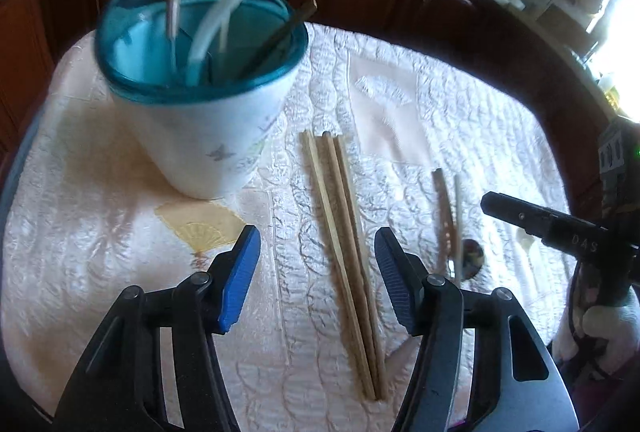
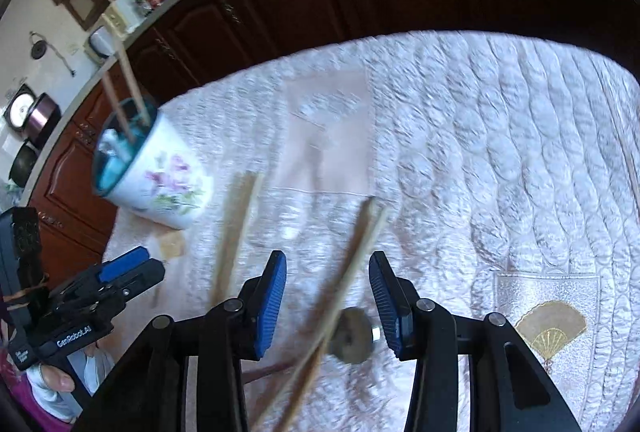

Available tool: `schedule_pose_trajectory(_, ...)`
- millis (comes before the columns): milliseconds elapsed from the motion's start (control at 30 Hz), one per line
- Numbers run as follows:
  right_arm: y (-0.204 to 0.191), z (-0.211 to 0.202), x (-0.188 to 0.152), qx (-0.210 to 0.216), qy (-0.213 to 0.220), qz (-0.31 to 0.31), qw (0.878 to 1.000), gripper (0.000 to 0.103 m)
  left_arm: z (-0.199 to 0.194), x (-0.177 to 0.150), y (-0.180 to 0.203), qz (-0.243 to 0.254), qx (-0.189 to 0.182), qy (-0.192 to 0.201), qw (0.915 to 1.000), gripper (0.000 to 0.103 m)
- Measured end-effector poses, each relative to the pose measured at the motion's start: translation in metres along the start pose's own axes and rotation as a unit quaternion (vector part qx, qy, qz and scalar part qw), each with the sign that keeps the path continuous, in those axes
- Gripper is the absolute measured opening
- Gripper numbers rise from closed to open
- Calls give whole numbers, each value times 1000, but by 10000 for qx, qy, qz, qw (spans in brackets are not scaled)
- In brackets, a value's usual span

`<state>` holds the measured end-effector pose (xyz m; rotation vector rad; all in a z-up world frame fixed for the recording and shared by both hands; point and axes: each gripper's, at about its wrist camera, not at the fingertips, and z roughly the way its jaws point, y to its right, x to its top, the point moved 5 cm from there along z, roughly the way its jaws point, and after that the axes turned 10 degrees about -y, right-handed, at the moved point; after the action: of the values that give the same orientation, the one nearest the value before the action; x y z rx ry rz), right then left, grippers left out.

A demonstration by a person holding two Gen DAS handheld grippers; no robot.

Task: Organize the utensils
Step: 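Grasp a wooden chopstick with the left gripper while the right gripper grasps another chopstick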

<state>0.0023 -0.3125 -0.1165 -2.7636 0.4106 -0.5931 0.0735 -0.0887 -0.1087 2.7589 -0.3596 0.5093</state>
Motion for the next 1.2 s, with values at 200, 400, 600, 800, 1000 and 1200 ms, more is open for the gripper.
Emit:
schedule_pose_trajectory(200, 18, 28, 10, 39, -252, 215, 9994, 26, 37, 5, 2, 13, 230, -286, 9993, 48)
schedule_pose_trajectory(400, 12, 30, 12, 316, -271, 157, 9990, 10, 55, 10, -2, -72, 139, -441, 9989, 19)
schedule_pose_trajectory(600, -18, 30, 23, 533, -263, -168, 9981, 8, 51, 8, 0, -46, -23, -411, 9991, 2)
schedule_pose_trajectory(800, -38, 58, 34, 421, -440, -286, 9977, 8, 38, -5, -11, -72, -129, -533, 9985, 2)
schedule_pose_trajectory(1000, -39, 73, 39, 215, -668, -75, 9975, 8, 34, 3, -10, -307, -317, -510, 9977, 23)
schedule_pose_trajectory(1200, -39, 61, 28, 116, -716, -223, 9971, 8, 53, 3, 3, -180, -190, -671, 9974, 24)
